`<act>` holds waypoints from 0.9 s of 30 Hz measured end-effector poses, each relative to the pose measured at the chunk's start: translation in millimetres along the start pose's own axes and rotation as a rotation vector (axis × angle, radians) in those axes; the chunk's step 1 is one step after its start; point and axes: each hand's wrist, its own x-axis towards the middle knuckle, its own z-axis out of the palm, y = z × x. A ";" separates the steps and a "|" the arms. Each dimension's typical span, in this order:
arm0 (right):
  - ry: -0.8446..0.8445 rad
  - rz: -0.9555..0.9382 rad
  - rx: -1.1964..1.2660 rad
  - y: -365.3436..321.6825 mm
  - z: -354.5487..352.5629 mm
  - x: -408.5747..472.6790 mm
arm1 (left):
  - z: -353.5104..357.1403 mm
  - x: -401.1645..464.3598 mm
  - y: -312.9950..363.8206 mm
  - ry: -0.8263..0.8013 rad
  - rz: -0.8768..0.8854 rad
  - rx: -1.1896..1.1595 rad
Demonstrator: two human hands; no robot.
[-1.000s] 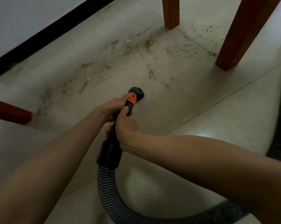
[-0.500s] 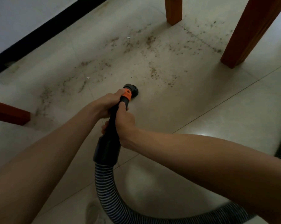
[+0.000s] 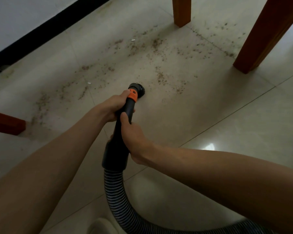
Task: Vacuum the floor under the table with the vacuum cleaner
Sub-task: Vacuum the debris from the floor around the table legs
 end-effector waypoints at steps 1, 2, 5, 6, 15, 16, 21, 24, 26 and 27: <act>0.031 -0.008 -0.013 -0.8 1.3 3.6 | 1.2 1.4 2.2 0.002 0.005 0.000; 0.063 -0.012 -0.023 -1.5 2.2 7.4 | 2.7 2.4 4.7 0.002 0.012 0.002; 0.123 -0.023 -0.042 -6.4 2.1 15.6 | 6.6 7.2 11.3 -0.009 0.035 0.013; 0.133 -0.033 -0.050 -8.6 0.9 17.3 | 6.8 9.3 12.9 -0.013 0.037 0.017; 0.158 -0.055 -0.129 -16.6 1.9 35.5 | -0.4 29.9 12.6 -0.044 0.017 -0.005; 0.154 -0.058 -0.127 -17.4 0.9 37.0 | -0.9 32.1 12.6 -0.052 0.019 -0.009; 0.153 -0.066 -0.127 -23.7 -1.8 45.7 | -4.5 46.5 14.5 -0.085 0.018 -0.027; 0.162 -0.082 -0.130 -28.0 -2.7 53.2 | -4.1 52.3 20.4 -0.080 0.020 -0.020; 0.169 -0.093 -0.140 -32.5 -3.5 58.8 | -2.9 56.9 26.0 -0.067 0.023 -0.008; 0.174 -0.099 -0.148 -35.3 -3.7 61.7 | -2.7 60.4 28.6 -0.061 0.026 -0.002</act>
